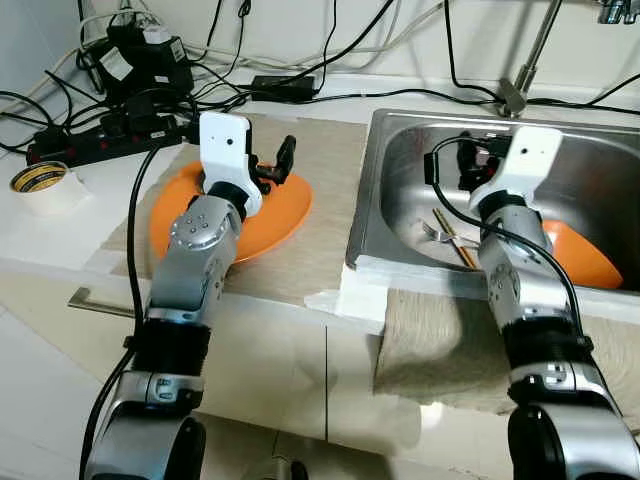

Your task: Kitchen organization

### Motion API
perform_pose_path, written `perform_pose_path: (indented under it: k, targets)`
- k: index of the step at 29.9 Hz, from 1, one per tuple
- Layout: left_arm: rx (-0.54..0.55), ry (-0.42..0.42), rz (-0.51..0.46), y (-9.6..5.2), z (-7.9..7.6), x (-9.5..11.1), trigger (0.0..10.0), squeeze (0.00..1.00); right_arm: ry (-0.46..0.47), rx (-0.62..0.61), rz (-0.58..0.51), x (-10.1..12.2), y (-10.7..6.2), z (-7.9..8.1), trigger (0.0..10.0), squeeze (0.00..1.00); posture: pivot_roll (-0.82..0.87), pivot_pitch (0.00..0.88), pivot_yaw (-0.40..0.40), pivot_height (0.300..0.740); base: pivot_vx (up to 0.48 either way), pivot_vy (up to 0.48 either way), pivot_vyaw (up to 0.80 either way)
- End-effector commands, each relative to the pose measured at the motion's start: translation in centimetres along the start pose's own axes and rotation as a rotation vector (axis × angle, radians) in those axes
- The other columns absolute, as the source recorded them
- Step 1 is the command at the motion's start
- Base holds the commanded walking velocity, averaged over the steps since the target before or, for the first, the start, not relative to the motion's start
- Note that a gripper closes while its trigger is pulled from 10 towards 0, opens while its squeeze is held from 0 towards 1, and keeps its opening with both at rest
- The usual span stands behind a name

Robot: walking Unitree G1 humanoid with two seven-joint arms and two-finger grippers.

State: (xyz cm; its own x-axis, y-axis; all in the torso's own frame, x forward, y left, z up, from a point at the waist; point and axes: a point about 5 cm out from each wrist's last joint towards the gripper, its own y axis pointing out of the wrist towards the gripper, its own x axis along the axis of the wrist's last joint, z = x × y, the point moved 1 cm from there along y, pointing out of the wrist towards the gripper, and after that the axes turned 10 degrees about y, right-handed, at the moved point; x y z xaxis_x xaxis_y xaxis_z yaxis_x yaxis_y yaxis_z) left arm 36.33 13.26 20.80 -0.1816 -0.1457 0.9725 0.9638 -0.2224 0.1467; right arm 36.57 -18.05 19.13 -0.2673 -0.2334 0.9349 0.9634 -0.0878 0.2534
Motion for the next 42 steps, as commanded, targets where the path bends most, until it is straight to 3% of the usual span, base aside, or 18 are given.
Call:
perform_pose_path:
  k: [1,7,11,16,21,42]
  targets:
    - [0.016,0.000,-0.018,-0.3,0.0,0.3,10.0,0.00,-0.021,0.019,-0.042,0.5,-0.4,0.8,10.0,0.00,-0.03,0.000,0.064,0.740,0.000,0.000,0.00]
    - [0.042,-0.022,0.018,-1.0,0.0,-0.6,10.0,0.00,-0.037,0.047,-0.059,-0.4,-3.6,2.8,10.0,0.00,-0.03,0.000,0.071,0.740,0.000,0.000,0.00]
    - [0.053,-0.053,0.050,-1.4,0.1,-1.2,10.0,0.00,-0.026,0.009,-0.053,-0.8,-4.6,2.6,10.0,0.00,-0.03,0.000,0.072,0.740,0.000,0.000,0.00]
    - [0.045,-0.027,0.049,-2.0,-0.1,-0.9,10.0,0.00,-0.045,-0.014,-0.075,-0.5,-5.5,2.6,10.0,0.00,-0.02,0.000,0.072,0.740,0.000,0.000,0.00]
    - [0.071,-0.030,0.045,-3.2,0.6,-0.7,10.0,0.00,-0.083,-0.061,-0.085,0.0,-7.3,1.5,10.0,0.00,-0.02,0.000,0.070,0.740,0.000,0.000,0.00]
    - [0.003,-0.079,0.089,-2.7,-1.4,-1.1,10.0,0.00,-0.078,-0.026,0.020,-1.7,-7.0,2.6,10.0,0.00,-0.02,0.000,0.077,0.740,0.000,0.000,0.00]
